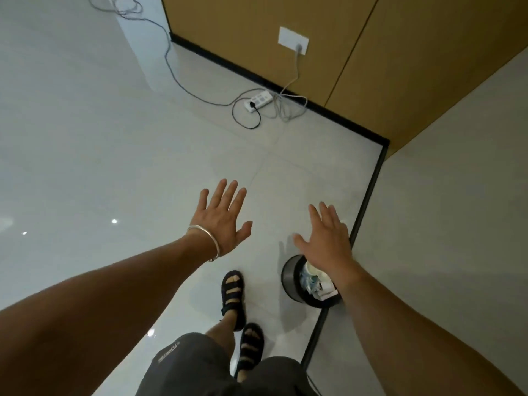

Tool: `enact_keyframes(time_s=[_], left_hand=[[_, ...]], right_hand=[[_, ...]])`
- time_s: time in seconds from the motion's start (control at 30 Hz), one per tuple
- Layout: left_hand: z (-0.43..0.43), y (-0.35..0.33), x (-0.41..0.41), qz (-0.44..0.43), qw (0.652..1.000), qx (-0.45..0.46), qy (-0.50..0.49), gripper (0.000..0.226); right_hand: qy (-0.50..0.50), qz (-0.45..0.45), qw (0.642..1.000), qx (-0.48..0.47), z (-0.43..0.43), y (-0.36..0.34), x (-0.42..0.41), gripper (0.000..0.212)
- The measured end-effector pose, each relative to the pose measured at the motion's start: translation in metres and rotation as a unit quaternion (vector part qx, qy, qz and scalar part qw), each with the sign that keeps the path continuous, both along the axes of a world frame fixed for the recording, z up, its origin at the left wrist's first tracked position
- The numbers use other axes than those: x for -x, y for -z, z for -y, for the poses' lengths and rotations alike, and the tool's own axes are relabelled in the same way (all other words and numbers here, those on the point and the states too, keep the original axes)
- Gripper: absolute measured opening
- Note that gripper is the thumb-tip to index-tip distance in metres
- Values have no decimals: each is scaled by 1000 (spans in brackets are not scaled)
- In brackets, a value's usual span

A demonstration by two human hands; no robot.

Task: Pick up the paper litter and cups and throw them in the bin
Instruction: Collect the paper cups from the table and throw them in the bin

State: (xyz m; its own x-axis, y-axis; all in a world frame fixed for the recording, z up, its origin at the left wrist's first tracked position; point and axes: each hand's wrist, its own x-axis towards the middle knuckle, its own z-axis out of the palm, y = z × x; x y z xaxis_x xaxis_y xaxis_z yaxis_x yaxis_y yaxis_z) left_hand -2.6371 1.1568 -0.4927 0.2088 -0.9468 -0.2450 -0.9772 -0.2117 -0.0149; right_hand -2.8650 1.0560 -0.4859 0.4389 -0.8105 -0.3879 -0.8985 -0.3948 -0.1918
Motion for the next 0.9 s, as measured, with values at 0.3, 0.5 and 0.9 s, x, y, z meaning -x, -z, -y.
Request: enact_keyframes(time_s=[0.3,0.5,0.9], left_hand=[[-182,-77,-54,11,976,26,-214,83],[-329,-117,-123,28,922,77,-378,85],[-699,-164,-250,56,794,69,-601,84]], right_hand=[[-201,-14,979,21,-99,-91,-108,84],[-333,-1,942,28,-210,-126,-217,93],[-568,29,822,9,-544,-148,-465,95]])
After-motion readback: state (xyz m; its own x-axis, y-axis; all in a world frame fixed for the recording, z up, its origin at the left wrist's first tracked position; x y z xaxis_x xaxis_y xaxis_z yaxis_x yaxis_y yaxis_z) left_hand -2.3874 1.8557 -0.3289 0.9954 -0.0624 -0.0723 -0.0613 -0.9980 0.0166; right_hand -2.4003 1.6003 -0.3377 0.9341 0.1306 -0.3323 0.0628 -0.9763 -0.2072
